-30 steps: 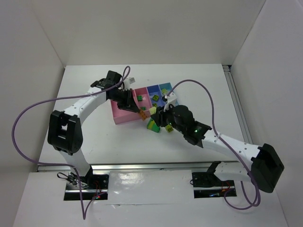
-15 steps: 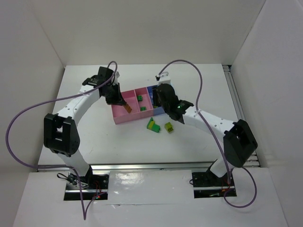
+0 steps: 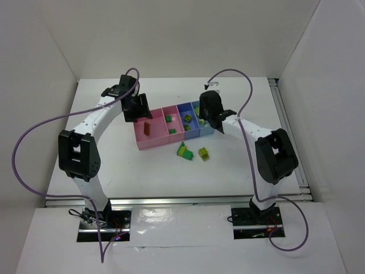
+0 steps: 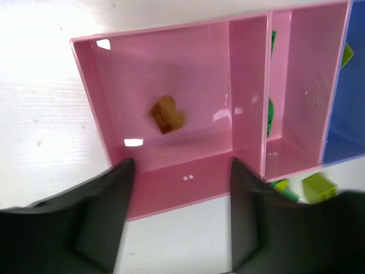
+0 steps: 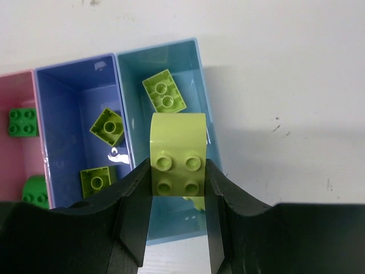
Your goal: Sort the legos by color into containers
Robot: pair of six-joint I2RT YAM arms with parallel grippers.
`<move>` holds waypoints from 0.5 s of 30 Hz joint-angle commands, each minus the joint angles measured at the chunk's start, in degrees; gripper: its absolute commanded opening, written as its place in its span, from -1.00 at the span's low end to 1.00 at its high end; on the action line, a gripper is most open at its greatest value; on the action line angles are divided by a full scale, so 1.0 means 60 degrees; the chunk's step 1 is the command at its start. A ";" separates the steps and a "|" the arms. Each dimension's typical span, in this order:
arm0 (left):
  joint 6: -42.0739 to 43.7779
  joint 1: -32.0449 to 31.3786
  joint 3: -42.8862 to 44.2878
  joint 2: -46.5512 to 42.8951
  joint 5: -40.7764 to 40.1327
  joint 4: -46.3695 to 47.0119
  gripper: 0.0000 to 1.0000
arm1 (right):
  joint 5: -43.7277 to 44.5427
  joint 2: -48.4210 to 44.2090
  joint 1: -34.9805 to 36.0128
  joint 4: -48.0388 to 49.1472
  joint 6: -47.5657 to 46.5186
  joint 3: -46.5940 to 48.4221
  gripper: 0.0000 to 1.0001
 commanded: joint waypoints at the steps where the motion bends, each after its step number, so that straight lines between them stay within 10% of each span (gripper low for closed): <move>1: -0.0083 0.0017 0.0422 0.0100 -0.0078 -0.0196 0.50 | -0.0331 0.0280 -0.0144 0.0053 -0.0107 0.0444 -0.40; 3: 0.0020 0.0017 0.0509 0.0012 -0.0078 -0.0196 0.73 | -0.0331 0.0368 -0.0247 0.0170 -0.0107 0.0444 0.21; 5: 0.0209 -0.0173 0.0642 -0.0235 0.0025 -0.0371 1.00 | -0.0447 0.0471 -0.0335 0.0273 -0.0107 0.0444 0.41; 15: 0.0664 -0.1884 -0.0206 -0.1979 -0.0195 -0.0533 0.80 | -0.0548 -0.2089 -0.0161 0.0360 0.0420 -0.1558 0.38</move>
